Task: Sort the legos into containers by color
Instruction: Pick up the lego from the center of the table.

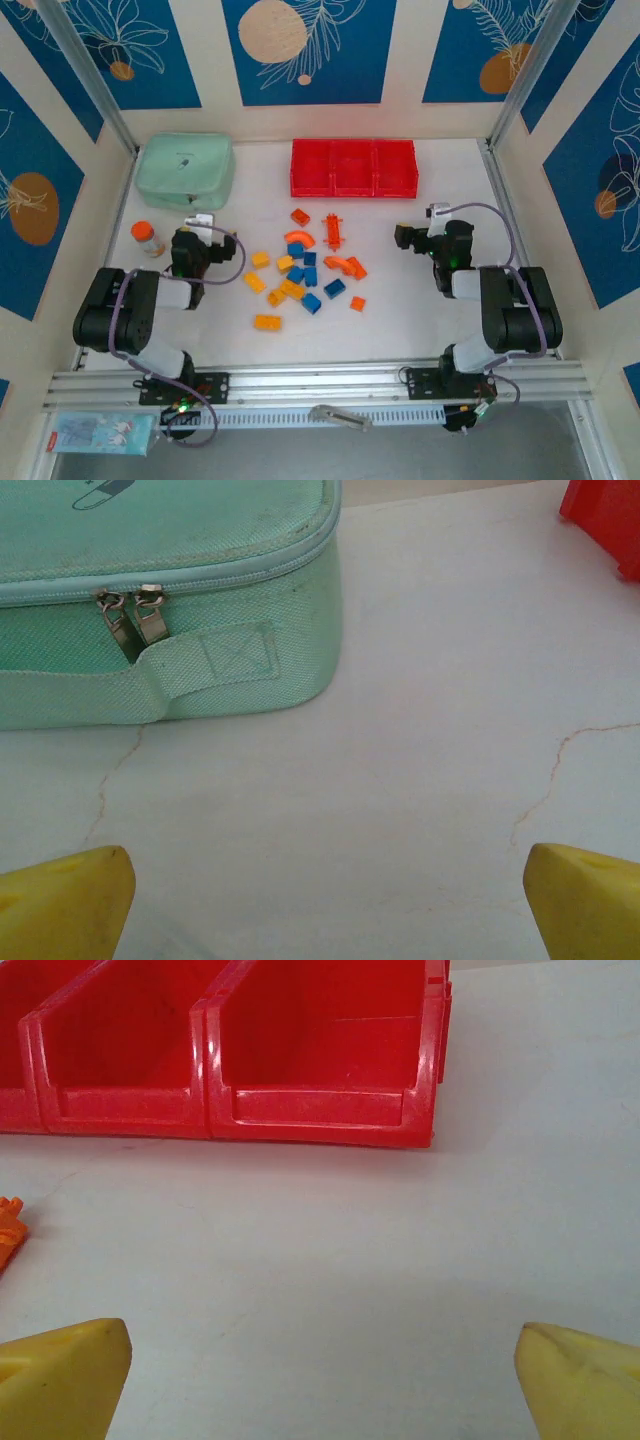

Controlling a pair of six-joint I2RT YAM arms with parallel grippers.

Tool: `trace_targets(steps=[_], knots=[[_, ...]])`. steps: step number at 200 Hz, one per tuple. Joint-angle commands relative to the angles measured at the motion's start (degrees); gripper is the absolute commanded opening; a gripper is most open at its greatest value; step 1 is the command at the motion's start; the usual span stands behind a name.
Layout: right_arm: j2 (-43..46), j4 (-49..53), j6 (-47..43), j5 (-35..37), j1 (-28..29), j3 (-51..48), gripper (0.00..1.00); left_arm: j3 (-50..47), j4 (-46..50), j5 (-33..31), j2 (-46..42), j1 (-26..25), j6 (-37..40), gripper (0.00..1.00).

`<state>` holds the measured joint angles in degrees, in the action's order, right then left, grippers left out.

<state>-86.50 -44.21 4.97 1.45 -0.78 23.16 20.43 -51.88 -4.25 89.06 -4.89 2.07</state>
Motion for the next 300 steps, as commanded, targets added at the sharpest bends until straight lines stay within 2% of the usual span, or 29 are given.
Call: trace_targets(steps=[1,220,250,277,300], knots=[[-0.58,-1.3,0.14,0.04,0.25,1.01,0.99,1.28,-1.72,1.18,0.66,0.67,1.01,0.99],[-0.6,-1.24,0.39,-0.68,-0.1,1.11,0.99,1.04,-2.08,1.08,0.55,0.67,1.01,0.99],[-0.26,-1.06,0.74,-1.0,-0.37,1.14,0.99,0.05,-3.33,-0.9,-0.54,0.67,0.05,0.99],[3.72,-1.21,1.26,0.27,-0.46,-0.67,0.99,-0.95,-1.47,0.1,-4.68,0.67,0.65,0.99],[9.02,2.92,1.64,1.33,-0.47,-0.73,0.99,-2.07,0.29,-0.42,-9.2,0.69,0.49,0.99]])
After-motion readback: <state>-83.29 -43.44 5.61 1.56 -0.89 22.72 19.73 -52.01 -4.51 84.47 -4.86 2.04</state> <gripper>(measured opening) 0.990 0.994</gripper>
